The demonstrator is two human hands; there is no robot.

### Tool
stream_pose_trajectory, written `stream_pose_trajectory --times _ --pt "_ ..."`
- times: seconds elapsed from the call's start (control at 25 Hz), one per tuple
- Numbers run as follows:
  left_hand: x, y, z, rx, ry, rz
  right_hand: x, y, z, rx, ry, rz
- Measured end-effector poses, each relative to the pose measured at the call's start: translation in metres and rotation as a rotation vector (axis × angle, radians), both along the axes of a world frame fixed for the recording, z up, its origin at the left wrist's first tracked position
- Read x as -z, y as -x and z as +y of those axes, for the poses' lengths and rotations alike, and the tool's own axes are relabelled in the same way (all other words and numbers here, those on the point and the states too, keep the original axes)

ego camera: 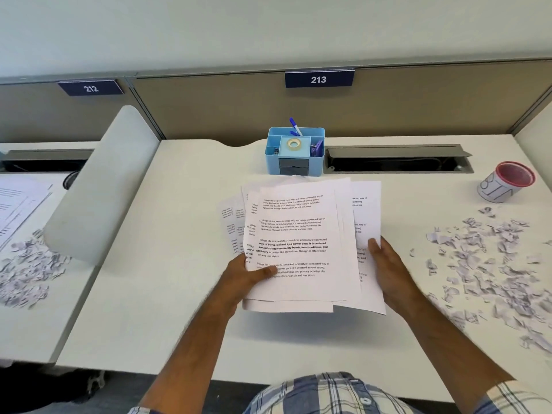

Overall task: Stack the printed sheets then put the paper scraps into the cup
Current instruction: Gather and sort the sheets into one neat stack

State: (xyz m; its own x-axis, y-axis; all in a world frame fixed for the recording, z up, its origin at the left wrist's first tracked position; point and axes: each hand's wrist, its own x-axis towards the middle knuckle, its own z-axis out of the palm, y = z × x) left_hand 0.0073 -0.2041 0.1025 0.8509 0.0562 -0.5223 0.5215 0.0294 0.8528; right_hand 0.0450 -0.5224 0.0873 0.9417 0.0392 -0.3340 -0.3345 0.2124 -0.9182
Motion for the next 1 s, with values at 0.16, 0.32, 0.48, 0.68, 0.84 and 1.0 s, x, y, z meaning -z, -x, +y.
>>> stream_pose_trajectory --times 0.16,0.32,0.48,0.68,0.84,1.0 --pt "-0.006 0.007 -0.006 0.114 0.021 -0.050 -0.007 0.011 0.005 -0.048 0.040 -0.095" --pt "-0.011 0.011 -0.013 0.211 0.026 -0.075 -0.010 0.018 0.006 -0.067 0.046 -0.105" --pt "-0.013 0.007 -0.012 -0.064 0.036 -0.028 -0.015 0.024 0.005 -0.050 0.059 -0.097" --pt "-0.026 0.001 -0.007 -0.064 0.106 -0.032 -0.017 0.029 0.001 -0.082 0.028 -0.098" --pt "-0.027 0.000 -0.019 0.093 0.003 -0.105 -0.023 0.030 0.002 -0.155 0.039 -0.101" --pt "-0.018 -0.002 -0.034 0.119 -0.033 -0.100 -0.031 0.029 0.004 -0.228 0.024 -0.103"
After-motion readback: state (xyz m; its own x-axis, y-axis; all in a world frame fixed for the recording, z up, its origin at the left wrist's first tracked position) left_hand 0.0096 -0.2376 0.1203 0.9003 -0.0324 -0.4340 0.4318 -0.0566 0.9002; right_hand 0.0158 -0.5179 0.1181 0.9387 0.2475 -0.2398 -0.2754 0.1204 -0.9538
